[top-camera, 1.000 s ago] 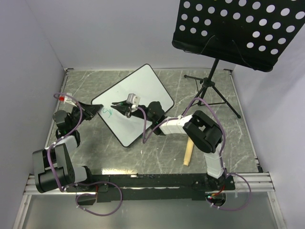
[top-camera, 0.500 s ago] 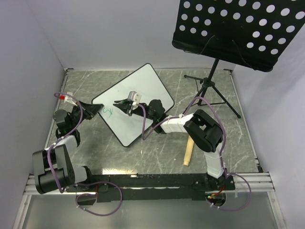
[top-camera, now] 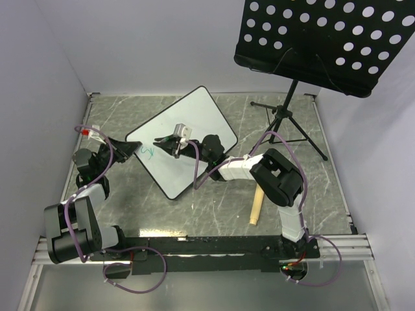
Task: Write a sentence on the whiteboard
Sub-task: Pick up the sentence from the whiteboard.
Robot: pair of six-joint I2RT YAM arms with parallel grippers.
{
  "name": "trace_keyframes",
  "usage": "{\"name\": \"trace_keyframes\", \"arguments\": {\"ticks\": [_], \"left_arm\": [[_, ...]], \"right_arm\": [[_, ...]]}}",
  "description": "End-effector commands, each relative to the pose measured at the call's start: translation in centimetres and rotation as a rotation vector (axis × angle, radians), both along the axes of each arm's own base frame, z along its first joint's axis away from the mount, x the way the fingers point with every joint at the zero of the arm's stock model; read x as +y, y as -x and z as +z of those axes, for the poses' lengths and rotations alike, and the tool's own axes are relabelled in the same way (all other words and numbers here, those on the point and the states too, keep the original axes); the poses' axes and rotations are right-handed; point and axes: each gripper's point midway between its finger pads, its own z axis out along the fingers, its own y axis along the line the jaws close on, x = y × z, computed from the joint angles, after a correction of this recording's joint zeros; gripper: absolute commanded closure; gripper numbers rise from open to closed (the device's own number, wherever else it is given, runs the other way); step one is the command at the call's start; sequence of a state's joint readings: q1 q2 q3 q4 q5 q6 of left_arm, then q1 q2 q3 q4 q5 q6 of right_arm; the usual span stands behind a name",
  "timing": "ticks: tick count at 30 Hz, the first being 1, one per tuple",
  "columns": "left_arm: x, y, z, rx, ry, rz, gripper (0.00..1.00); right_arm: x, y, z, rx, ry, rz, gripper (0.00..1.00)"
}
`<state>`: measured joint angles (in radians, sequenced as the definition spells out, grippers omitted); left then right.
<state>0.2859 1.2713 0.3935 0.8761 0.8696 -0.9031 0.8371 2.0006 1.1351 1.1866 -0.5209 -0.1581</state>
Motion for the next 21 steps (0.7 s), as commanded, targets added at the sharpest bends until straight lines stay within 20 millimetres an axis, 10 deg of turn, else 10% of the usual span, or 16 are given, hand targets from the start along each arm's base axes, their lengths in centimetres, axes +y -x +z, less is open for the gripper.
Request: {"name": "trace_keyframes", "arguments": {"ticks": [1,21], "left_arm": [[-1.2,0.6,0.2,-0.104,-0.135,-0.092,0.99],[-1.3,0.6,0.4,-0.110,-0.132,-0.103,0.99]], "right_arm": [[1.0,0.4,1.2,-0.024,-0.027,0.056,1.00],[1.9,1.2,-0.3,0.002,0.004,0.098,1.00]]}}
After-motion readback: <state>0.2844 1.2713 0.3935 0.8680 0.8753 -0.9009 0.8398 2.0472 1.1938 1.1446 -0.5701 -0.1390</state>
